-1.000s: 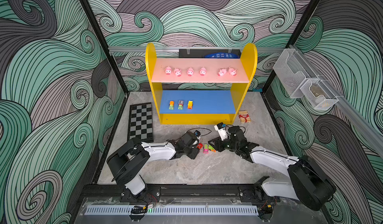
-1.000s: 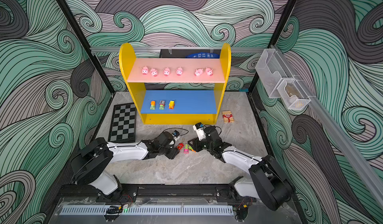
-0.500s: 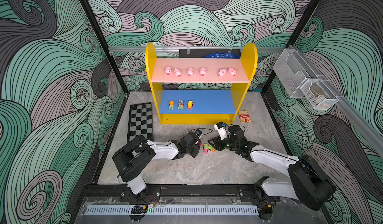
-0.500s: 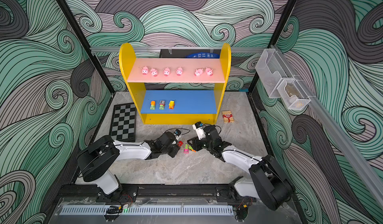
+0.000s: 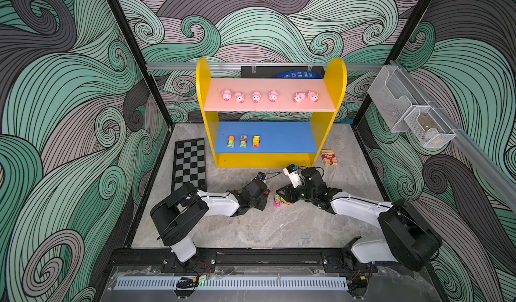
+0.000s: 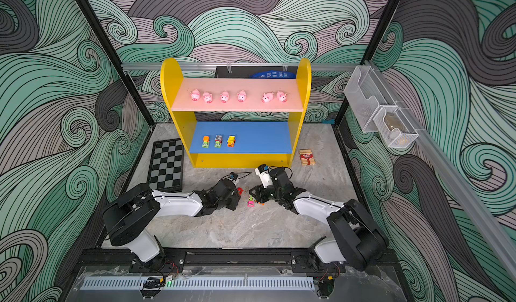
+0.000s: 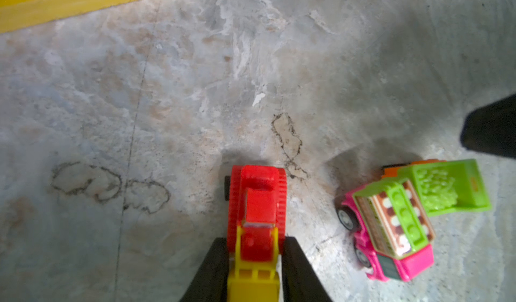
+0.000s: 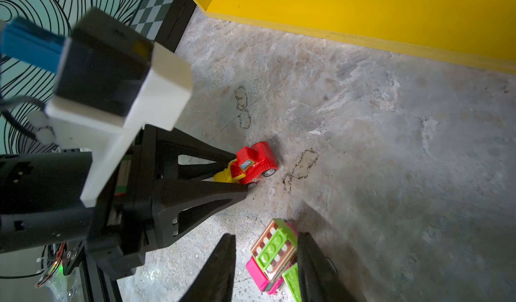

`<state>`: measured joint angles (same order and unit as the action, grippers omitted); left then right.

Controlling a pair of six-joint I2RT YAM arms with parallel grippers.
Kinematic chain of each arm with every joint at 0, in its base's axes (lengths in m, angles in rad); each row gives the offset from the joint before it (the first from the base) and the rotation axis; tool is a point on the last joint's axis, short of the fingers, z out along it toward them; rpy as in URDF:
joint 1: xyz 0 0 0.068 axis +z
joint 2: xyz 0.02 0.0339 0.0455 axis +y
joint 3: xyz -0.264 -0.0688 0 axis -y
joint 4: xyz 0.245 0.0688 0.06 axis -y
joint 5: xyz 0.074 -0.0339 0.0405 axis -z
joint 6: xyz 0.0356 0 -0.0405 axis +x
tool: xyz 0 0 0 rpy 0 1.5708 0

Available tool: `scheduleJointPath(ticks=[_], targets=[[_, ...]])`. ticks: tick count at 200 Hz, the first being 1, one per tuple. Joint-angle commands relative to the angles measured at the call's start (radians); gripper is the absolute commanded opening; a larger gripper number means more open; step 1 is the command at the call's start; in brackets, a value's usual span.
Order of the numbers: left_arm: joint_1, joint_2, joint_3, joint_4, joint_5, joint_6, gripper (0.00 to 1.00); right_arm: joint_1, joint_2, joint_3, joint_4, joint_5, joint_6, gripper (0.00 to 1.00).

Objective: Organize plastic toys on shelves
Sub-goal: Pick up the plastic toy at the center of the board.

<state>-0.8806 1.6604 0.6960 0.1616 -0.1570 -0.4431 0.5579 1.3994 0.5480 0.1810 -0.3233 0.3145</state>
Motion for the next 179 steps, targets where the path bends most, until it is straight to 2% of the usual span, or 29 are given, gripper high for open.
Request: scheduleJointPath(ticks=[1,18,43,122,143,165,179], targets=[[-0.002,-0.027,-0.006,-0.012,-0.009,-0.036,0.45,0.005,0.000,0.020,0.000,0.008,-0.002,0.41],[-0.001,-0.027,0.005,-0.016,-0.016,-0.026,0.49,0.006,-0.005,0.018,0.000,0.013,-0.002,0.42],[0.005,-0.010,0.028,-0.023,-0.024,-0.007,0.50,0.005,-0.010,0.013,0.000,0.021,0.000,0.42],[0.006,0.058,0.074,-0.053,-0.063,0.049,0.46,0.005,-0.025,0.003,-0.001,0.030,-0.002,0.42],[0.006,0.063,0.074,-0.047,-0.053,0.067,0.39,0.005,-0.028,0.002,-0.001,0.033,-0.002,0.42],[0.007,0.059,0.075,-0.042,-0.026,0.101,0.27,0.003,-0.039,-0.005,0.001,0.057,0.008,0.42],[0.005,0.039,0.077,-0.051,-0.020,0.109,0.23,-0.005,-0.056,-0.015,0.002,0.075,0.019,0.42]])
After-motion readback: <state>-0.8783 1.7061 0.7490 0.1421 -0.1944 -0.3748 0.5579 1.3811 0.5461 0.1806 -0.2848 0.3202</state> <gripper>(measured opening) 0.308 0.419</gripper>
